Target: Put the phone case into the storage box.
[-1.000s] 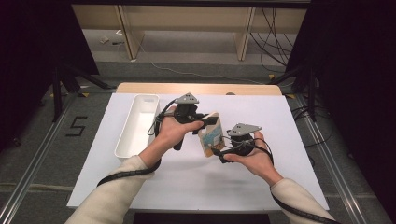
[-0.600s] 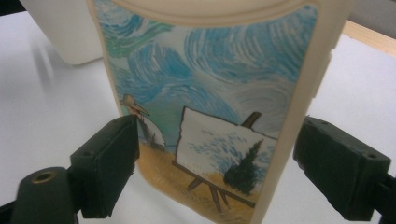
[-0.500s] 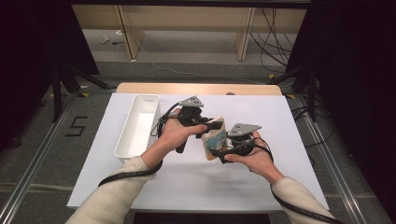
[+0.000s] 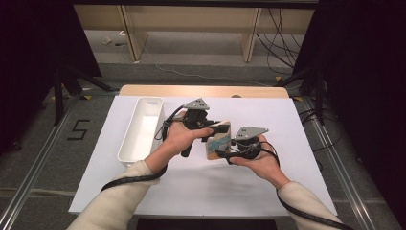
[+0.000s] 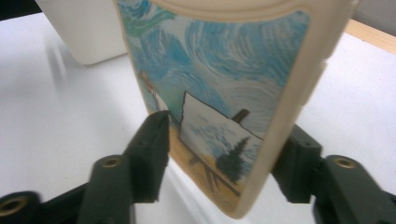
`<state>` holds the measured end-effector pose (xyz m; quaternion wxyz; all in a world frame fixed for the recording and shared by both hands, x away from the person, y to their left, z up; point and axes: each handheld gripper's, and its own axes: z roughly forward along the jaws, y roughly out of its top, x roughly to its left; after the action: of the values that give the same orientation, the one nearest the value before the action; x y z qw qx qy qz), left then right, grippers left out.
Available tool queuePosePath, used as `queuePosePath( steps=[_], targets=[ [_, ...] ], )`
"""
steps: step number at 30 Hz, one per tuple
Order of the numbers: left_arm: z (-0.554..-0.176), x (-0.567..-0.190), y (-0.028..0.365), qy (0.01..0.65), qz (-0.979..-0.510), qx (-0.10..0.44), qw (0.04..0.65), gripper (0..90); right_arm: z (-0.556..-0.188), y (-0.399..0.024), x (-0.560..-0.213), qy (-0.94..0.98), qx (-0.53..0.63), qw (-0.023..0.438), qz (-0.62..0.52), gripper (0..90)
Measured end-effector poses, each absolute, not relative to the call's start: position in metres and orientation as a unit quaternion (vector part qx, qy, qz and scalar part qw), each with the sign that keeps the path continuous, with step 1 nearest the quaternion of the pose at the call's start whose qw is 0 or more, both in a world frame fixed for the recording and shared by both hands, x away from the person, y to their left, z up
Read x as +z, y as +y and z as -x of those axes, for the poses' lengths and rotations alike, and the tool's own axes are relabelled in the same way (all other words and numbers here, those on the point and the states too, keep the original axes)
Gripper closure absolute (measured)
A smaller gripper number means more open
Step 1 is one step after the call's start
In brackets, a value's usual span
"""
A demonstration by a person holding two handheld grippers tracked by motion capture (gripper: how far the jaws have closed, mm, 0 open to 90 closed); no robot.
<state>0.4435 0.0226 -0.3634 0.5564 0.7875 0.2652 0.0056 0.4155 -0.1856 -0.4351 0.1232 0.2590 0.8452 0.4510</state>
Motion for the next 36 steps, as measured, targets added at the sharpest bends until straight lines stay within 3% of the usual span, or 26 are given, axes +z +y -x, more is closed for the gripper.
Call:
queuePosePath(
  steps=[29,33,36],
  targets=[
    [-0.4464,-0.3674,0.0267,0.25,-0.788,0.009,0.562,78.5,-0.42,-0.1932,-0.4303,0.854,0.434,0.098,-0.268,74.4],
    [-0.4472,-0.3685,0.0283,0.241,-0.789,0.011,0.565,74.3,-0.4199,-0.1936,-0.4308,0.854,0.433,0.096,-0.272,77.9],
    [-0.4472,-0.3687,0.0298,0.232,-0.782,0.022,0.578,65.8,-0.4199,-0.1947,-0.43,0.852,0.435,0.099,-0.274,80.5]
  ],
)
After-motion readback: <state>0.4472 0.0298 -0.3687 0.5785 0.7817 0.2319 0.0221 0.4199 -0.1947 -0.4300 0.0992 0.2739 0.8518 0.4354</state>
